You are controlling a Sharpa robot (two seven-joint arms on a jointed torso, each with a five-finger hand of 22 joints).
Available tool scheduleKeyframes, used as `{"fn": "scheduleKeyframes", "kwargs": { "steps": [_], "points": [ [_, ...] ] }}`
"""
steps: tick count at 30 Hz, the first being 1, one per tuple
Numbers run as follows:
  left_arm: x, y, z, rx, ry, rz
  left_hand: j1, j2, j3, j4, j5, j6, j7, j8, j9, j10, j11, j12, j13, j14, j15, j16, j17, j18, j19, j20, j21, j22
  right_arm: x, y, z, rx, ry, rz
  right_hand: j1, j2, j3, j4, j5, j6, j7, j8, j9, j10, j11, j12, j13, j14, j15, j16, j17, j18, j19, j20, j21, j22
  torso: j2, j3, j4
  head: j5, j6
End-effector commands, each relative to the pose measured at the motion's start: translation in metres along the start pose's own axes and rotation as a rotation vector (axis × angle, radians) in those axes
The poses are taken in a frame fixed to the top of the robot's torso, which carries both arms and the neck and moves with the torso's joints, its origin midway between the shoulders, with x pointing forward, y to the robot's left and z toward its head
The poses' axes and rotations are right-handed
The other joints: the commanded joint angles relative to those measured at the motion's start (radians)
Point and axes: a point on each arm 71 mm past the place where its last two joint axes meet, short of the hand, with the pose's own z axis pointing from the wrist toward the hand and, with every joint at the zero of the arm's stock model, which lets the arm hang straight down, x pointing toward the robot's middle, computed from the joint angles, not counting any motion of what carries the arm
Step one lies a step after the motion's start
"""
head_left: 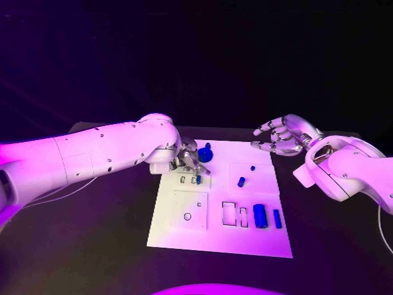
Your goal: Assemble the parts on the task board
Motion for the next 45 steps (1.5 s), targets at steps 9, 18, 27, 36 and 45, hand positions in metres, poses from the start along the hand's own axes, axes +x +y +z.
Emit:
{"fn": "scheduleKeyframes", "kwargs": {
  "steps": [9, 18, 27, 36, 45],
  "points": [
    [0.003, 0.001, -0.001, -0.006, 0.035, 0.037, 0.011, 0.015, -0.007, 0.0, 0.002, -0.009, 0.002, 0.001, 0.006, -0.009, 0.001, -0.005, -0.003, 0.07, -0.005, -0.007, 0.177, -0.012, 0.0, -0.005, -0.005, -0.004, 0.0, -0.001, 0.0, -0.001, 0.014, -0.011, -0.007, 0.005, 0.009, 0.0, 0.005, 0.001, -0.001, 0.002, -0.002, -0.009, -0.002, -0.01, -0.005, 0.08, 0.003, -0.006, 0.156, 0.008, 0.062, 0.003, -0.004, 0.214, -0.001, 0.0005, 0.0001, -0.001, -0.006],
    [0.004, 0.002, -0.001, -0.011, 0.043, 0.043, 0.029, 0.024, -0.006, -0.002, 0.002, -0.011, 0.003, 0.0, 0.011, -0.012, 0.002, -0.007, -0.003, 0.07, -0.005, -0.007, 0.176, -0.012, -0.001, -0.005, -0.006, -0.004, 0.0, -0.001, 0.001, 0.0, 0.016, -0.012, -0.007, 0.005, 0.009, 0.0, 0.005, 0.001, -0.001, 0.002, -0.002, -0.009, -0.002, -0.01, -0.005, 0.08, 0.003, -0.006, 0.156, 0.008, 0.062, 0.003, -0.004, 0.214, -0.001, 0.0022, 0.001, -0.003, -0.007],
    [0.006, 0.002, 0.001, -0.009, 0.058, 0.037, 0.092, 0.047, 0.022, -0.006, 0.002, -0.014, 0.004, -0.006, 0.023, -0.014, 0.002, -0.008, 0.0, 0.069, -0.004, -0.008, 0.176, -0.011, -0.001, -0.004, -0.006, -0.003, 0.001, -0.001, 0.002, 0.001, 0.018, -0.012, -0.008, 0.006, 0.01, 0.0, 0.006, 0.001, -0.001, 0.002, -0.002, -0.008, -0.002, -0.01, -0.004, 0.08, 0.003, -0.006, 0.156, 0.008, 0.062, 0.003, -0.005, 0.214, -0.001, 0.0023, 0.0005, -0.003, -0.008],
    [0.01, -0.001, 0.004, -0.004, 0.074, 0.028, 0.105, 0.05, 0.031, -0.006, 0.002, -0.014, 0.003, -0.009, 0.026, -0.013, 0.002, -0.007, 0.004, 0.069, -0.004, -0.008, 0.176, -0.012, -0.001, -0.003, -0.005, -0.002, 0.001, -0.001, 0.002, 0.002, 0.02, -0.013, -0.008, 0.007, 0.012, -0.001, 0.007, 0.001, -0.001, 0.003, -0.002, -0.009, -0.002, -0.011, -0.006, 0.08, 0.003, -0.007, 0.156, 0.008, 0.062, 0.003, -0.005, 0.214, -0.001, 0.0024, 0.0014, -0.006, -0.01],
    [0.011, -0.001, 0.005, -0.003, 0.083, 0.024, 0.11, 0.052, 0.036, -0.006, 0.002, -0.013, 0.003, -0.01, 0.027, -0.013, 0.002, -0.007, 0.005, 0.069, -0.005, -0.008, 0.176, -0.012, -0.001, -0.003, -0.005, -0.001, 0.001, 0.0, 0.003, -0.001, 0.016, -0.013, -0.008, 0.007, 0.012, -0.001, 0.007, 0.001, -0.001, 0.003, -0.002, -0.009, -0.002, -0.011, -0.006, 0.08, 0.003, -0.007, 0.156, 0.008, 0.062, 0.003, -0.005, 0.214, -0.001, 0.0027, 0.001, -0.004, -0.016]
  ]
}}
